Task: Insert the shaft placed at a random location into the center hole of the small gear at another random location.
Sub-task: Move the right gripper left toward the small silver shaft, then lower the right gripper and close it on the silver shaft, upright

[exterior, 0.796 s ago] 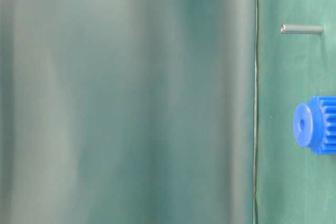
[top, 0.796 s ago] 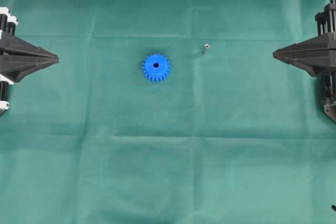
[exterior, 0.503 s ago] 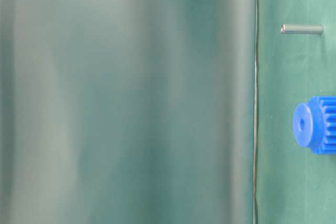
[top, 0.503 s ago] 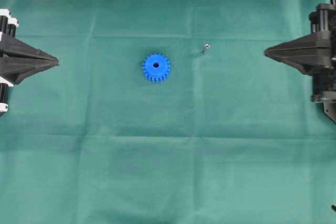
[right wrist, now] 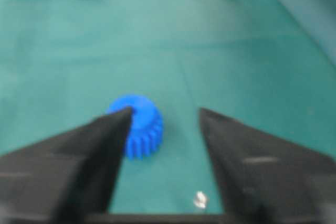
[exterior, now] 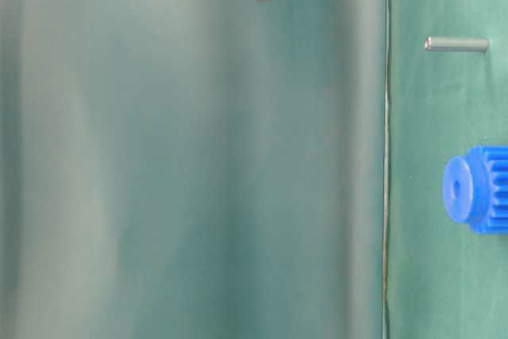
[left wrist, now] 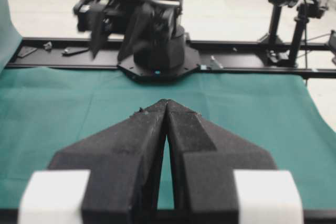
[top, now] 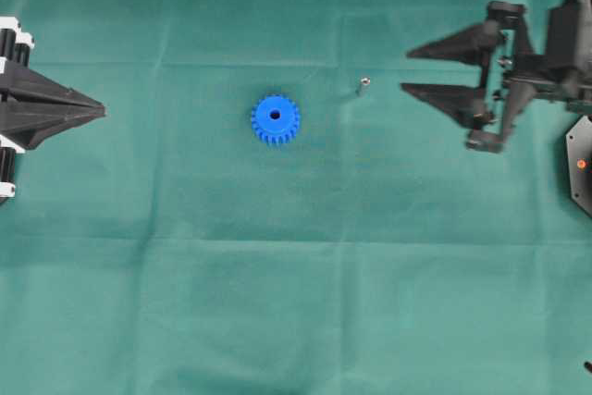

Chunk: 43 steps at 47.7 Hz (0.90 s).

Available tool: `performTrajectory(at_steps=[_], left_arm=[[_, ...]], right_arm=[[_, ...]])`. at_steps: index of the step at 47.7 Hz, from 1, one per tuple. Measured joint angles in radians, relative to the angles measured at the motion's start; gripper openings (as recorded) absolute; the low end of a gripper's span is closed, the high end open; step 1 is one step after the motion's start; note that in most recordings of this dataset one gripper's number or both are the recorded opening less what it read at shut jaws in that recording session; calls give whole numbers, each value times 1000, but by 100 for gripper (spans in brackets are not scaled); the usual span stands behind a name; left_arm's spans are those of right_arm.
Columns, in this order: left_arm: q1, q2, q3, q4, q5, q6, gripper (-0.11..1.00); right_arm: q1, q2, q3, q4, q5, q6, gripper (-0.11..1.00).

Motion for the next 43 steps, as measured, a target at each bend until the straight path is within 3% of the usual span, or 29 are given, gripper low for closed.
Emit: performTrajectory(at_steps=[13,24,43], left_arm=[[0,2,0,0,6,0,0],[0,2,0,0,18,0,0],[0,2,2,2,29,0,0]], right_arm=[[-25,298,-52,5,-132,0,75],[-46,457,-83,32,-187,0,75],[-54,508,-89,41,-198,0,71]])
